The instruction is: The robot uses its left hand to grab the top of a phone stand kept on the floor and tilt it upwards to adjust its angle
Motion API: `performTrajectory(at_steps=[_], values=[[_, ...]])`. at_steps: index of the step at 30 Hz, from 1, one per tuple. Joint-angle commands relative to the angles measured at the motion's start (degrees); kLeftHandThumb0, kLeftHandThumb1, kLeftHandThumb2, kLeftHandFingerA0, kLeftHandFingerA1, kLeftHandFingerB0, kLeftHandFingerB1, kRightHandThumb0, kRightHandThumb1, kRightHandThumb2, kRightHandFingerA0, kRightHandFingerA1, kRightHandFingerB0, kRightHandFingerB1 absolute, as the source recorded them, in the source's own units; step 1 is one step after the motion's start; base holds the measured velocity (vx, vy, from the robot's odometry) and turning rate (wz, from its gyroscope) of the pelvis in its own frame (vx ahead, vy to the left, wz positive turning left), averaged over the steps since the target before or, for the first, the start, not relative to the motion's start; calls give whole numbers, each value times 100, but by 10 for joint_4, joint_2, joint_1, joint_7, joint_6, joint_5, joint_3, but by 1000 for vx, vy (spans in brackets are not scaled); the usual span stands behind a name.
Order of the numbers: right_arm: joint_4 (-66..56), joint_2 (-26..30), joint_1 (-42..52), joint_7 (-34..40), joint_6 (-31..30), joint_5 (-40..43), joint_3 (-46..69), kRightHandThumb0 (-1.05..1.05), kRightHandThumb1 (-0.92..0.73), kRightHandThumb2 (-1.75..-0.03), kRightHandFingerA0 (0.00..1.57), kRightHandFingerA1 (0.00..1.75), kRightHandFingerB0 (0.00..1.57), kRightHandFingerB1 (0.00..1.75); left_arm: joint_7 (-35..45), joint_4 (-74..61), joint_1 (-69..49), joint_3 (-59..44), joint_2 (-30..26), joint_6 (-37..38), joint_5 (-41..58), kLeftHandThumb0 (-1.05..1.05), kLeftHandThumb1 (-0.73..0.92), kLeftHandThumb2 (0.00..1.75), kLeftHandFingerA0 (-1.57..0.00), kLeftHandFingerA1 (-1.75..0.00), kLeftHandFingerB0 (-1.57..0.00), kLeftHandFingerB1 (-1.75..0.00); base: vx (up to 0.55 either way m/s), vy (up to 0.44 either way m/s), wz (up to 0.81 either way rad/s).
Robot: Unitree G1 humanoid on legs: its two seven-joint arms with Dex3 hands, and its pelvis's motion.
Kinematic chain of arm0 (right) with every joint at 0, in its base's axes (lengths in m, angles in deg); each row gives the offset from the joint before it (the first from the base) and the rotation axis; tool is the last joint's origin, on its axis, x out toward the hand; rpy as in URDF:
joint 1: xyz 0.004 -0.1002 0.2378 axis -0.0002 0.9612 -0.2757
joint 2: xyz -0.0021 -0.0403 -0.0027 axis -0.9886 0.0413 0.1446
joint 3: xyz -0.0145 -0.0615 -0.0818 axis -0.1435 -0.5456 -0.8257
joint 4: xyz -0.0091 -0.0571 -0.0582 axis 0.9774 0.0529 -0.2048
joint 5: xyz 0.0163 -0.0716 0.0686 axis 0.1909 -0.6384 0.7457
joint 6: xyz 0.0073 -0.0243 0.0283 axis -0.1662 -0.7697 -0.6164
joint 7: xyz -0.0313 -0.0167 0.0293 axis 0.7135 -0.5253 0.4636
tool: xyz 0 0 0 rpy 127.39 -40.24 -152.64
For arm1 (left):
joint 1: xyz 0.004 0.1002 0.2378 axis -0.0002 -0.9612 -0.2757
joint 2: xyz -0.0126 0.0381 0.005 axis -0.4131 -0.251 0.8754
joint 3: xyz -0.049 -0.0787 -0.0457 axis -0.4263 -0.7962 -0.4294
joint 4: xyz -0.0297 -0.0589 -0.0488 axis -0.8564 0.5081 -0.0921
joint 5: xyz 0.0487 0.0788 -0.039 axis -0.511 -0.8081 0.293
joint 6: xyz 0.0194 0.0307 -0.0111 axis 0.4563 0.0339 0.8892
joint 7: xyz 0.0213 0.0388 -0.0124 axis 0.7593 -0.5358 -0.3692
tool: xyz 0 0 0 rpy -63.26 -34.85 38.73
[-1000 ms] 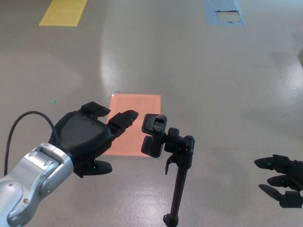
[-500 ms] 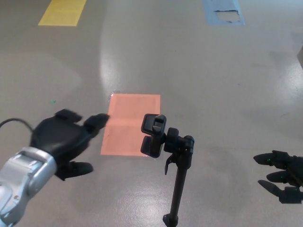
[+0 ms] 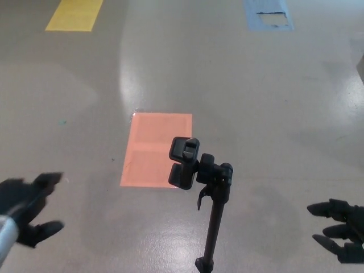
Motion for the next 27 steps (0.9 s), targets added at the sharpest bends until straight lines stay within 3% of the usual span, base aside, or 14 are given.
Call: performTrajectory(at_steps=[1, 9, 14, 25, 26, 27], values=[[3, -2, 20, 8, 2, 15, 11, -61, -70, -61, 32, 40, 29, 35, -57, 87, -16, -42, 0, 56, 84, -36, 50, 106, 0, -46, 0, -47, 0, 0, 0], [28, -4, 65, 21, -12, 15, 18, -61, -74, -62, 27, 38, 24, 33, -21, 174, -73, -110, 13, 110, 172, -36, 45, 103, -1, -46, 0, -47, 0, 0, 0], [89, -6, 71, 17, -26, 22, 27, -64, -76, -63, 24, 36, 22, 32, 34, 207, -103, -168, 26, 94, 233, -35, 48, 103, -1, -47, 0, -46, 0, 0, 0], [160, -15, 65, 30, -56, 25, 43, -63, -79, -65, 20, 37, 19, 31, 72, 242, -127, -189, 28, 71, 242, -36, 48, 104, 0, -46, 0, -47, 0, 0, 0], [166, -14, 67, 32, -59, 24, 44, -61, -79, -64, 18, 35, 20, 31, 73, 244, -129, -183, 29, 63, 239, -73, 64, 92, -21, -44, -6, -34, 0, 0, 0], [168, -14, 67, 33, -60, 24, 45, -61, -79, -64, 18, 35, 20, 31, 73, 245, -129, -181, 30, 62, 239, -73, 64, 92, -21, -44, -6, -34, 0, 0, 0]])
